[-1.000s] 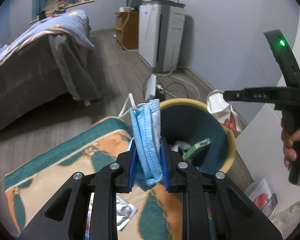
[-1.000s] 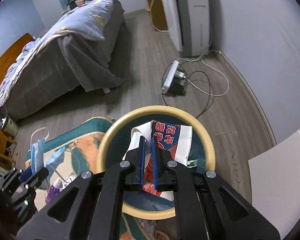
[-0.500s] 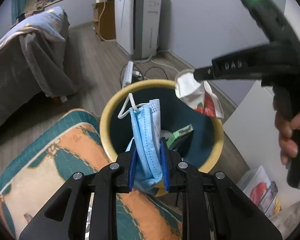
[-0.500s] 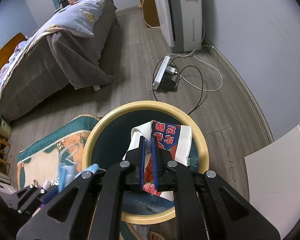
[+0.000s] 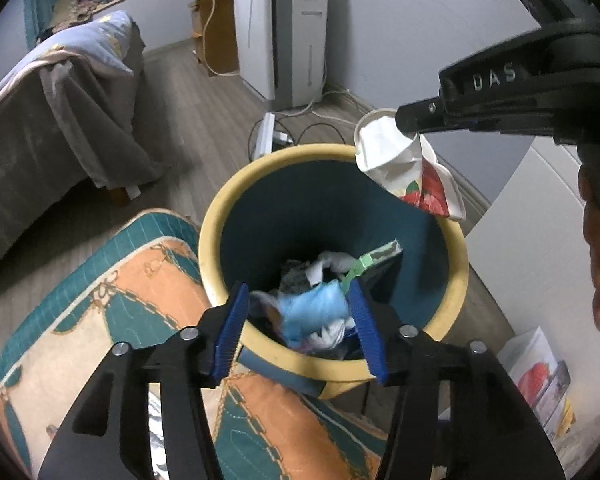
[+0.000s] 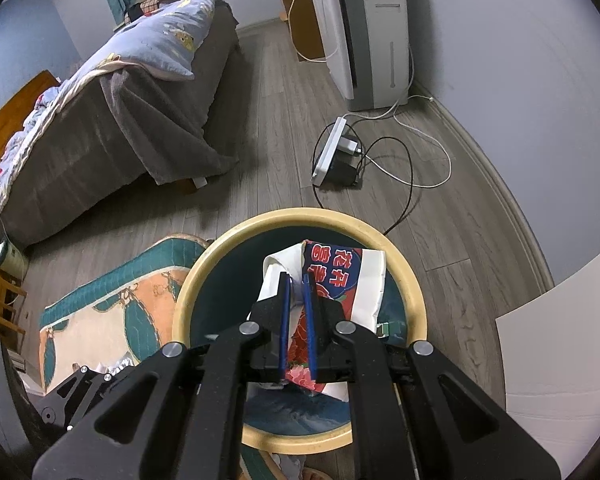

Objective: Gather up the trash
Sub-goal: 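Carry the blue mask and red-white packet over the bin and open both tools, then move both tools back toward the purple spray bottle and blister pack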

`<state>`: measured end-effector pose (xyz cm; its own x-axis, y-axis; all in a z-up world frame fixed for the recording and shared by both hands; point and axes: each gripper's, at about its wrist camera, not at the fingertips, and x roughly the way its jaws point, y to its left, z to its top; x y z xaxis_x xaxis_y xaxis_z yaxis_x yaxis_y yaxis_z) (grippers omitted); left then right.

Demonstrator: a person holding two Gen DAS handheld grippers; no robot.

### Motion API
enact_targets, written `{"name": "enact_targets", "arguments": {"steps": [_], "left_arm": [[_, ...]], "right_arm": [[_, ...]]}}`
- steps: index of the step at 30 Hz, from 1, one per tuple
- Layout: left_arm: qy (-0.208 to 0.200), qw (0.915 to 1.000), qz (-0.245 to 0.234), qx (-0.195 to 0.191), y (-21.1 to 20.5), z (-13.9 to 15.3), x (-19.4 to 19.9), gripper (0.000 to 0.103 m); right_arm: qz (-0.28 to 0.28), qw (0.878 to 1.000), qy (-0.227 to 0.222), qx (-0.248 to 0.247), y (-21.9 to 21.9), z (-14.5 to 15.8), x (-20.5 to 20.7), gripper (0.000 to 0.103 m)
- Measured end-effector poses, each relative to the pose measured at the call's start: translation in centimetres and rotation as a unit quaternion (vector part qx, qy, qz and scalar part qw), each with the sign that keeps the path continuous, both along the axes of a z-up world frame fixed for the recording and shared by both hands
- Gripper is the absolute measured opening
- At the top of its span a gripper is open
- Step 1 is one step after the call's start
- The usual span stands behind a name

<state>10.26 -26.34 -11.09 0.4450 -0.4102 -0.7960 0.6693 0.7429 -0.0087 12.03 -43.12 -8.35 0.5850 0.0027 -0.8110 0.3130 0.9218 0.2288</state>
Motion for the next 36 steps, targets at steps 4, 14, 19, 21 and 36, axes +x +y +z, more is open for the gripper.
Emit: {"name": "enact_targets", "arguments": {"steps": [4,14,19,21,36], "left_arm": [[-0.005,0.9999,0.01,-0.001,0.3,0.2,0.1,0.071],[-0.031,0.9982,0.049,0.017,3.7,1.2,0.5,0.096],[-0.029,0.9968,0.072,0.017,6.4,1.9,1.1,0.097],[-0.032,0.9963,0.079,0.015,7.6,2.4,1.1,0.097],[-0.05,0.9912,0.118,0.031,15.9,4.0,0.5,0.097]], "right_arm": [[0.0,1.0,0.001,-0.001,0.1,0.0,0.1,0.009],[-0.024,1.0,-0.016,-0.001,0.2,0.8,-0.1,0.069],[-0.035,0.999,-0.02,0.011,0.7,1.2,0.1,0.096],[-0.034,0.999,-0.02,0.015,1.2,1.3,0.3,0.097],[0.047,0.999,-0.007,-0.015,9.6,1.9,2.6,0.097]]}}
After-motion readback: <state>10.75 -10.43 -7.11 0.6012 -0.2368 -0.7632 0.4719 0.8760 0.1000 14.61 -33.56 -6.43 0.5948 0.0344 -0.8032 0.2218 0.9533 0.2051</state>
